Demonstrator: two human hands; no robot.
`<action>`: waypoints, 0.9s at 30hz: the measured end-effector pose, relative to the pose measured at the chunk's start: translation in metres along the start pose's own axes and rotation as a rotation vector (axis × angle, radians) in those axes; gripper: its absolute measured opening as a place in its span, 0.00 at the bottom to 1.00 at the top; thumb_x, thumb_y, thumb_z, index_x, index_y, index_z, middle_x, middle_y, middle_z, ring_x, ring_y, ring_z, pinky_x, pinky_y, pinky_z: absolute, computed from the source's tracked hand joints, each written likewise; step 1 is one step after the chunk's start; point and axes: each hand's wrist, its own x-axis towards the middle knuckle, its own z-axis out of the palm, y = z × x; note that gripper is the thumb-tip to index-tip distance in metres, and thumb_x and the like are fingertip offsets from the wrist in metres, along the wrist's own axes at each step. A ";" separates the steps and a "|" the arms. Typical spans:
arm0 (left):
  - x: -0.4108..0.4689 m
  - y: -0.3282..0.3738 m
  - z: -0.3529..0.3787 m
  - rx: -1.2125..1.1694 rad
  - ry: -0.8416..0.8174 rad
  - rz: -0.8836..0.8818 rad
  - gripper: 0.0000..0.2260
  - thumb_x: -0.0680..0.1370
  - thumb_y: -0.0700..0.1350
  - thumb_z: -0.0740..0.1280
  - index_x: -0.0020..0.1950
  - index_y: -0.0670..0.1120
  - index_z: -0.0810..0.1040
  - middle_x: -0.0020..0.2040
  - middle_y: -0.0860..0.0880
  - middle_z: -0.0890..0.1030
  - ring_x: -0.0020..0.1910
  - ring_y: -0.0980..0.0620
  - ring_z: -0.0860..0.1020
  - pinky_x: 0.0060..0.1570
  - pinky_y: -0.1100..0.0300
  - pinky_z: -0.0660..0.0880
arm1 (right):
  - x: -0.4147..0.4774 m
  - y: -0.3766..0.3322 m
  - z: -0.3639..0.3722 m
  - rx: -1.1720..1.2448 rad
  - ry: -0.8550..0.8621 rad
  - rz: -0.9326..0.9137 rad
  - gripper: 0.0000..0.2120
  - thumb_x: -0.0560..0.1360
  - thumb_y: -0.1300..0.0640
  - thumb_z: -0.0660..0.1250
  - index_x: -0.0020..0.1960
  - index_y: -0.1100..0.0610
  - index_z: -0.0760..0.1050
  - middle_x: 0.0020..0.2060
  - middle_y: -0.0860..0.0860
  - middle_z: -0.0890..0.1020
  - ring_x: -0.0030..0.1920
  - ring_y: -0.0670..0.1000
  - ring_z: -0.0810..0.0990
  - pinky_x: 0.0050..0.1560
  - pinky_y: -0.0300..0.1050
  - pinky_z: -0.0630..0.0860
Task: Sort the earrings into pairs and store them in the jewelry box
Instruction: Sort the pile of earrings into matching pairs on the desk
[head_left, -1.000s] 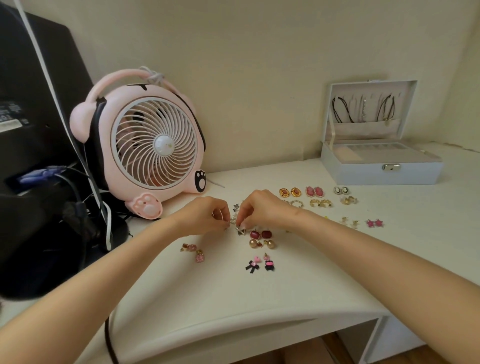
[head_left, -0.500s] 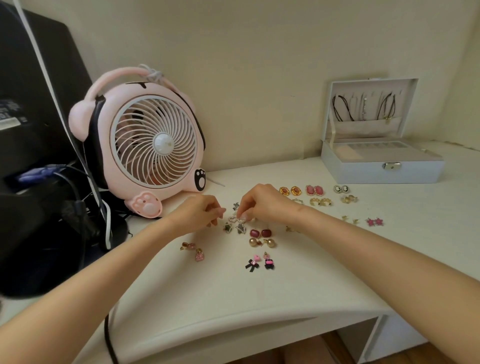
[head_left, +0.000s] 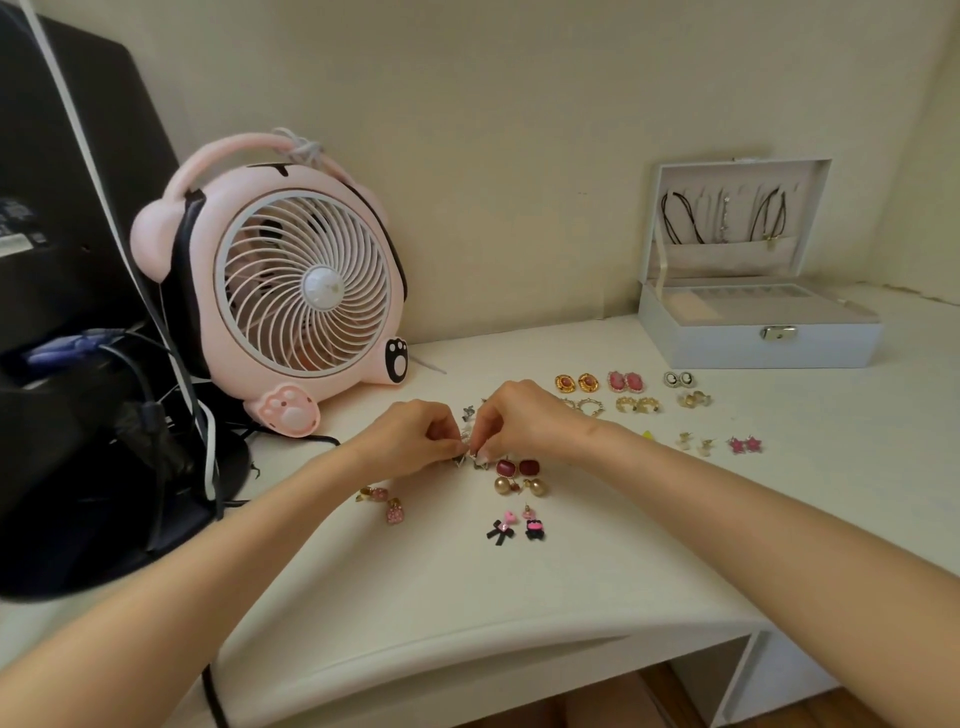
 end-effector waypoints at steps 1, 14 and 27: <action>0.000 0.000 0.000 0.003 0.001 -0.003 0.09 0.75 0.51 0.67 0.47 0.45 0.78 0.42 0.50 0.80 0.40 0.53 0.74 0.39 0.62 0.68 | 0.000 0.000 0.001 -0.005 0.001 0.000 0.06 0.68 0.60 0.74 0.45 0.55 0.84 0.41 0.49 0.84 0.45 0.49 0.82 0.49 0.48 0.79; -0.018 -0.008 -0.033 -0.078 0.054 -0.062 0.05 0.76 0.49 0.66 0.45 0.48 0.76 0.38 0.53 0.80 0.39 0.53 0.79 0.42 0.61 0.77 | 0.000 -0.010 -0.006 0.002 0.132 -0.082 0.05 0.69 0.55 0.74 0.44 0.52 0.83 0.33 0.42 0.76 0.37 0.43 0.74 0.40 0.40 0.68; -0.047 -0.029 -0.041 0.083 -0.246 -0.127 0.12 0.69 0.42 0.73 0.35 0.53 0.71 0.33 0.55 0.74 0.33 0.58 0.70 0.36 0.65 0.66 | -0.012 -0.057 0.034 -0.190 -0.152 -0.408 0.10 0.71 0.60 0.70 0.49 0.49 0.82 0.42 0.47 0.78 0.45 0.49 0.76 0.43 0.46 0.73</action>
